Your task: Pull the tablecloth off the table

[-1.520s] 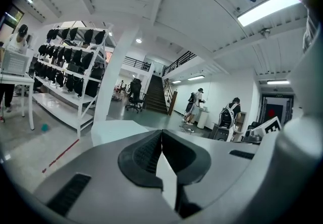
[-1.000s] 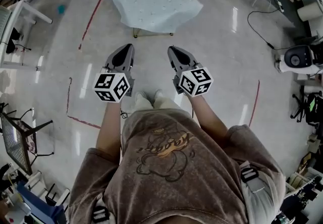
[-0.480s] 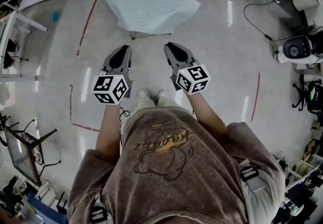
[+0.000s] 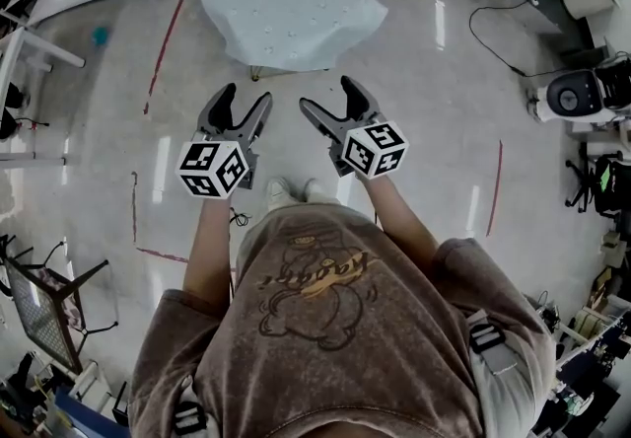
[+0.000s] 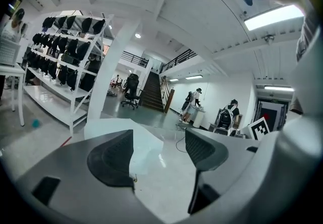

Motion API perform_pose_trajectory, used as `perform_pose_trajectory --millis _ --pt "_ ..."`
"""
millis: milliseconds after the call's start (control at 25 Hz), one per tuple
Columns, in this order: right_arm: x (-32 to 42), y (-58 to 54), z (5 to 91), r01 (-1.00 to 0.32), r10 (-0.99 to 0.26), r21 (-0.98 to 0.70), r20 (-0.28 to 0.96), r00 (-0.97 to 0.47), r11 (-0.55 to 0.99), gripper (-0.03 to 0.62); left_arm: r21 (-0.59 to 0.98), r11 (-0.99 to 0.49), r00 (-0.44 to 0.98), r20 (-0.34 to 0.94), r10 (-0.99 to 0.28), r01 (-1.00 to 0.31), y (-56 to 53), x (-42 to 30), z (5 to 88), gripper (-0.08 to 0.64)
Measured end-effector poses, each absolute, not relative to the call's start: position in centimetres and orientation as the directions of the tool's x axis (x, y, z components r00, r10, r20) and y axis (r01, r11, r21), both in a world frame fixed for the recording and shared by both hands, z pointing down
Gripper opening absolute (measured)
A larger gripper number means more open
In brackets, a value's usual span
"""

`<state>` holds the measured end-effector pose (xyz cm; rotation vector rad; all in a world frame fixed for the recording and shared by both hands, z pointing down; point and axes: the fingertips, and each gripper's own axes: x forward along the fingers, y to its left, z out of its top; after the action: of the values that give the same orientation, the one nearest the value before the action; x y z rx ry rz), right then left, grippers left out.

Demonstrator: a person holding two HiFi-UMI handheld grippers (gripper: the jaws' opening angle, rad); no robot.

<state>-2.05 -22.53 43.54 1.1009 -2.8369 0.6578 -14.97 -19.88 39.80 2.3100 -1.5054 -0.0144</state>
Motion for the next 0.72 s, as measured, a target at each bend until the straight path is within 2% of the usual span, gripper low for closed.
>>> perform_pose_trajectory --millis 720 --pt "-5.6 -27.1 50.3 -0.538 -0.568 -0.590 0.157 -0.808 0.602 0.460 0.501 -0.301 0.479 0.275 -0.834 -0.811 -26.2 -16.7 48.2 0.322"
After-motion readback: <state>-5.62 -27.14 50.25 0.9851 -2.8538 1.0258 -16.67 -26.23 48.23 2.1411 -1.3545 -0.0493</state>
